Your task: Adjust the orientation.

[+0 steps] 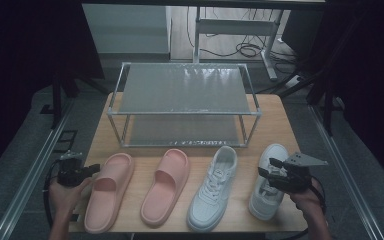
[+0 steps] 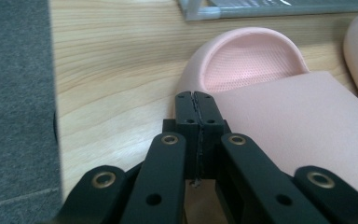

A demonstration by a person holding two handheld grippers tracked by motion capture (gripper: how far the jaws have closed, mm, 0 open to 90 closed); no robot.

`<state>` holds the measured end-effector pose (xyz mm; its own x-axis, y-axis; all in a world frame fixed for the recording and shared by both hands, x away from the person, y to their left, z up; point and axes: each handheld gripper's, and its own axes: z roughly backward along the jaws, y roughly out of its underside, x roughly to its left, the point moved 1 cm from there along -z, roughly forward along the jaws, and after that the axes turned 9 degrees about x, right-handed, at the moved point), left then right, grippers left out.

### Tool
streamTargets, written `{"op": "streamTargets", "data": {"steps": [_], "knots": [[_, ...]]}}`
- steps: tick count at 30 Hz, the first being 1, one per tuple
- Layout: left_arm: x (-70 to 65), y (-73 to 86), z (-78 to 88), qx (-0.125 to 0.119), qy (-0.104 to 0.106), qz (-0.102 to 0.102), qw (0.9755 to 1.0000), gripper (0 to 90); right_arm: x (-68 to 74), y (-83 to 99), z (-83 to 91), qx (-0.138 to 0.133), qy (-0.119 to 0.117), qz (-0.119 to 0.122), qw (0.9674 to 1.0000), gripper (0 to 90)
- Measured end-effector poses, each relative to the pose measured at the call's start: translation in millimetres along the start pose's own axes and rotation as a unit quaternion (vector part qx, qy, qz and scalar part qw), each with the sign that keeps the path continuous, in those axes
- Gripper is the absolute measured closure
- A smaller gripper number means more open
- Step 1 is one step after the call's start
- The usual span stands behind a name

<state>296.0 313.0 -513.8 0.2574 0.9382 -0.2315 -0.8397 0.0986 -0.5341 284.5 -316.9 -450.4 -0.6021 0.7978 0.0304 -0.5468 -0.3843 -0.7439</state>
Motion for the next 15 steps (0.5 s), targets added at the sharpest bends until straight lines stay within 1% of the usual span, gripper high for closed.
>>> {"op": "streamTargets", "data": {"steps": [1,2,3,5,6,12,15], "knots": [[0.0,0.0,0.0,0.0,0.0,0.0,1.0,90.0,0.0,0.0,0.0,0.0,0.0,0.0,1.0,40.6],[-4.2,-2.6,-2.6,0.002,0.002,-0.005,1.0,90.0,-0.1,0.0,0.0,0.0,0.0,0.0,1.0,40.6],[-4.2,-2.6,-2.6,0.002,0.002,-0.005,1.0,90.0,-0.1,0.0,0.0,0.0,0.0,0.0,1.0,40.6],[-10.2,-5.8,-6.1,0.004,0.006,-0.011,0.9999,90.0,0.0,0.1,-0.3,0.0,0.0,0.0,1.0,40.7],[-15.7,-8.1,-9.1,0.007,0.011,-0.018,0.9998,90.0,0.1,0.1,-0.4,0.001,0.0,0.0,1.0,40.6],[-23.8,-11.0,-13.0,0.009,0.017,-0.028,0.9994,90.0,0.3,0.2,-0.9,0.001,-0.001,0.0,1.0,40.7],[-25.2,-11.2,-12.8,0.008,0.015,-0.03,0.9994,90.0,-0.1,0.5,-1.2,0.003,-0.001,0.001,1.0,40.6]]}}
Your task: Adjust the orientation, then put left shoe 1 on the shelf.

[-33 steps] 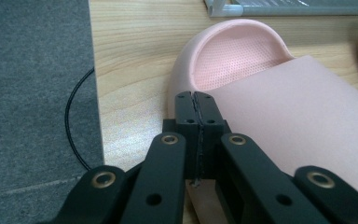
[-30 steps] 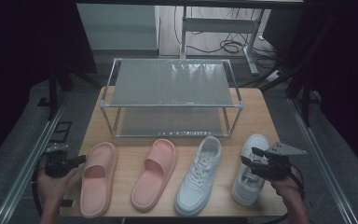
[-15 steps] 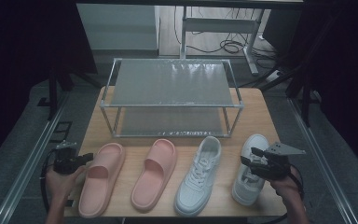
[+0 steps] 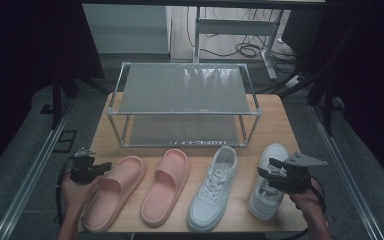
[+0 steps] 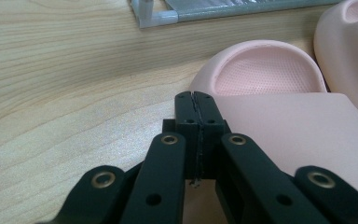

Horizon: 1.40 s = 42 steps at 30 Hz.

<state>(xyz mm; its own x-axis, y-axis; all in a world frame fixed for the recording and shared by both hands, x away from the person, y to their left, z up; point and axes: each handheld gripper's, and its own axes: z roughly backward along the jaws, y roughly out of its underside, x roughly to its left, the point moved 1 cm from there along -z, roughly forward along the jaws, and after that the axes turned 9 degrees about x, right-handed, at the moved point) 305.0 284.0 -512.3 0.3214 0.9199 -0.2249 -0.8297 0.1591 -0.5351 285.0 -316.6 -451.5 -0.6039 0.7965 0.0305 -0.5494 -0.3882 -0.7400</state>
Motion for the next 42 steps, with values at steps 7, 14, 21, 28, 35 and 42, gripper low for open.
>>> {"op": "streamTargets", "data": {"steps": [7,14,21,28,35,42], "knots": [[-3.4,3.5,20.8,-0.027,0.0,-0.008,0.9996,89.4,-0.4,-0.2,1.5,-0.002,0.001,0.0,1.0,40.6],[-14.4,18.7,62.1,-0.067,-0.01,-0.027,0.9974,89.3,-0.3,-0.1,0.9,-0.003,-0.001,-0.002,1.0,40.6],[-33.5,46.2,75.6,-0.073,0.001,-0.043,0.9964,88.4,4.4,-2.3,2.7,-0.008,-0.007,0.004,0.9999,40.5],[-43.3,57.3,72.7,-0.061,0.006,-0.048,0.997,80.9,3.7,-1.7,2.0,-0.007,-0.006,0.002,1.0,40.5],[-60.1,67.5,68.5,-0.064,-0.003,-0.043,0.997,56.6,9.2,-5.3,9.4,-0.025,-0.009,0.011,0.9996,40.5],[-65.0,71.8,57.0,-0.05,0.006,-0.036,0.9981,44.1,12.1,-6.4,7.2,-0.023,-0.012,0.017,0.9995,40.4]]}}
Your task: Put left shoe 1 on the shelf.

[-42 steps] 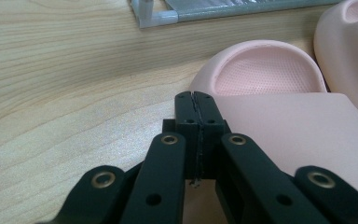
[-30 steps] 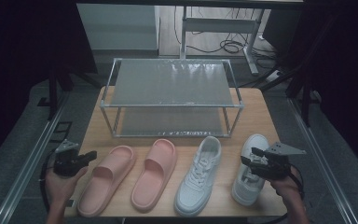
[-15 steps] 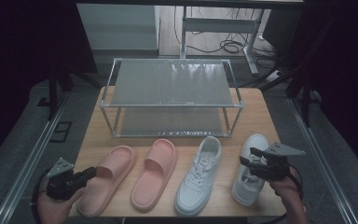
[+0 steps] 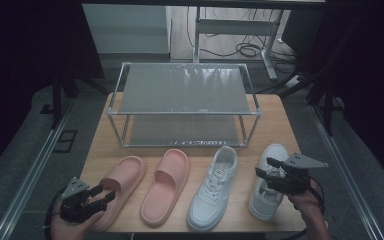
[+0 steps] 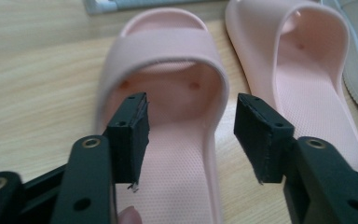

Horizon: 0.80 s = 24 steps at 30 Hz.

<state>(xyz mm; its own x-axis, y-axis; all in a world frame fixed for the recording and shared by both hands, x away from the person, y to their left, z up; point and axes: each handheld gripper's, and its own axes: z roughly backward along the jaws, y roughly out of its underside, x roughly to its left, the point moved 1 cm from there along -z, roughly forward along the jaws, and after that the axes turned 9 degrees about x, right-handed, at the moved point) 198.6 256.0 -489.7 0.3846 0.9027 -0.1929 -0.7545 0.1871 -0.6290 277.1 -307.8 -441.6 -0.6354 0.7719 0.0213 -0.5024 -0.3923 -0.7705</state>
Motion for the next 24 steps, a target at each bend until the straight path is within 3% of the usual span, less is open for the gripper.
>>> {"op": "streamTargets", "data": {"steps": [9,24], "knots": [[-9.1,0.9,-16.2,0.022,0.012,-0.01,0.9996,43.4,1.0,0.8,-1.2,0.003,0.001,0.0,1.0,40.4],[-16.0,-5.3,-41.8,0.041,-0.009,-0.029,0.9987,50.9,1.9,1.2,-3.8,0.01,-0.005,0.004,0.9999,40.1]]}}
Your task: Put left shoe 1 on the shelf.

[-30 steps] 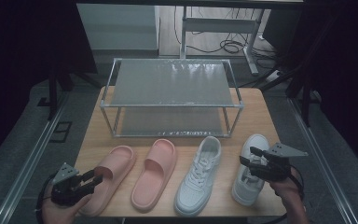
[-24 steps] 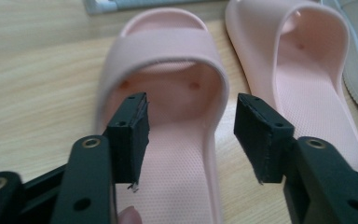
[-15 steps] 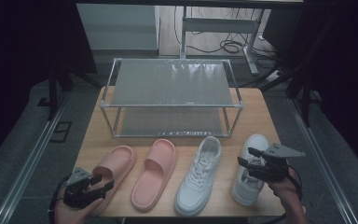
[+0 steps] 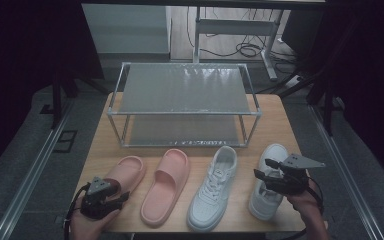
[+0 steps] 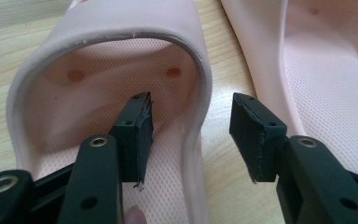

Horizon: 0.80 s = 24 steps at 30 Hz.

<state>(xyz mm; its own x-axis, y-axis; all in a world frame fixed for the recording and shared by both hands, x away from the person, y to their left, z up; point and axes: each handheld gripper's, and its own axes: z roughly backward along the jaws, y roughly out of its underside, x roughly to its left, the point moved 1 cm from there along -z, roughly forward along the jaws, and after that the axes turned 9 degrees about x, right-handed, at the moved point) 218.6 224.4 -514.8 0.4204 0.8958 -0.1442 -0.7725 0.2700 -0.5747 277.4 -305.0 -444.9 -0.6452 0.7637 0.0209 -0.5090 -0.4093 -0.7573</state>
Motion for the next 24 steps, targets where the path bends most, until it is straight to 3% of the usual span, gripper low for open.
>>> {"op": "streamTargets", "data": {"steps": [13,19,24], "knots": [[-6.7,-10.0,-11.7,-0.002,-0.012,-0.021,0.9997,68.9,0.5,0.6,-1.7,0.007,-0.003,0.002,1.0,39.6],[-7.8,-11.6,-12.6,0.004,-0.029,-0.032,0.999,82.8,0.9,0.4,-1.5,0.007,-0.004,0.004,1.0,39.6],[-7.3,-13.5,-10.7,0.004,-0.032,-0.036,0.9988,84.3,1.2,0.4,-1.9,0.006,-0.004,0.004,1.0,39.6]]}}
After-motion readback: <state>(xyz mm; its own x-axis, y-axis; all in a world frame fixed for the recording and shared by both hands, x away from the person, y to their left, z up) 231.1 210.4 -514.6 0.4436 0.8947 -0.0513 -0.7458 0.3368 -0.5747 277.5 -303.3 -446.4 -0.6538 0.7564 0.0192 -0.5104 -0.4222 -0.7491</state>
